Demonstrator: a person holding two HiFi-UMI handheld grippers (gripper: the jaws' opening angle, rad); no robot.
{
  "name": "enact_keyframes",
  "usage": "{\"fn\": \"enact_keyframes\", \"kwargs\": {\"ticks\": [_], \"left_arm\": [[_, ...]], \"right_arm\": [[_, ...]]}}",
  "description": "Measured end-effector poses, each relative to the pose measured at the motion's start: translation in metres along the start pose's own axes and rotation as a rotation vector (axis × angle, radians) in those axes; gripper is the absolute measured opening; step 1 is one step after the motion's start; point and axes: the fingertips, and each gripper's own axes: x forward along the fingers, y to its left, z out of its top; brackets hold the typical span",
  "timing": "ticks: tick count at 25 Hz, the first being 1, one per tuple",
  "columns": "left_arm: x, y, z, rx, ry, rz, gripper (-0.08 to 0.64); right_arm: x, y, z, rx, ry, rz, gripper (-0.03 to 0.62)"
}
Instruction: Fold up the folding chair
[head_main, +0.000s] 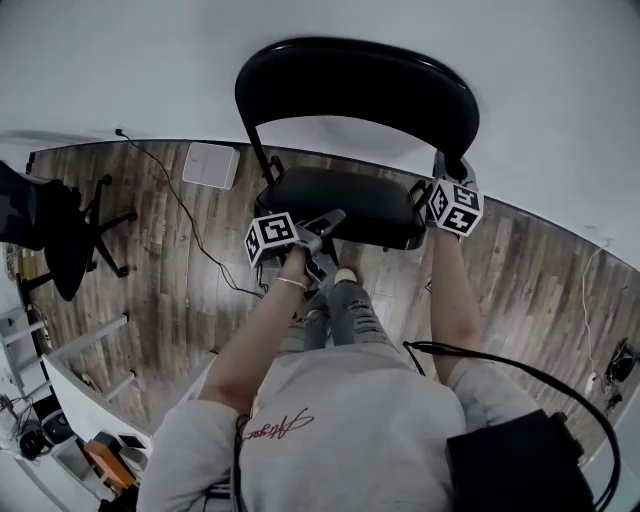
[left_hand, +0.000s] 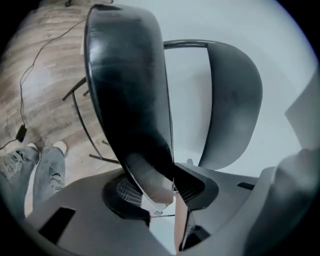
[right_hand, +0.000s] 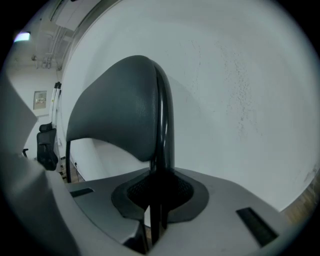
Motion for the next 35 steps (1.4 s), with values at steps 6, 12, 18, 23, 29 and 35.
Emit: {"fn": "enact_keyframes", "kwargs": {"ticks": [6, 12, 18, 23, 29, 35], "left_arm": [[0.031, -0.059, 0.035, 0.111, 0.000, -0.052, 0.137], [0.057, -0.087, 0.057, 0.201, 0.054, -0.015, 0.152], [0.079, -0.110, 0.078, 0.221, 0.062, 0.010, 0.169], [0.092, -0.119, 0.093, 0.188, 0.047, 0.002, 0.170], [0.101, -0.125, 0.099, 0.191, 0.114, 0.054, 0.176], [0.096, -0.127, 0.086, 0.398, 0.161, -0.046, 0.184]], "right_arm": [[0.011, 0.008, 0.023, -0.066, 0.092, 0.133, 0.041], [0.016, 0.011, 0.029, -0.102, 0.110, 0.218, 0.041], [0.021, 0.011, 0.035, -0.153, 0.135, 0.233, 0.041], [0.025, 0.015, 0.035, -0.244, 0.180, 0.245, 0.041], [0.027, 0.011, 0.038, -0.226, 0.165, 0.223, 0.041], [0.023, 0.004, 0.042, -0.220, 0.072, 0.121, 0.049]]}}
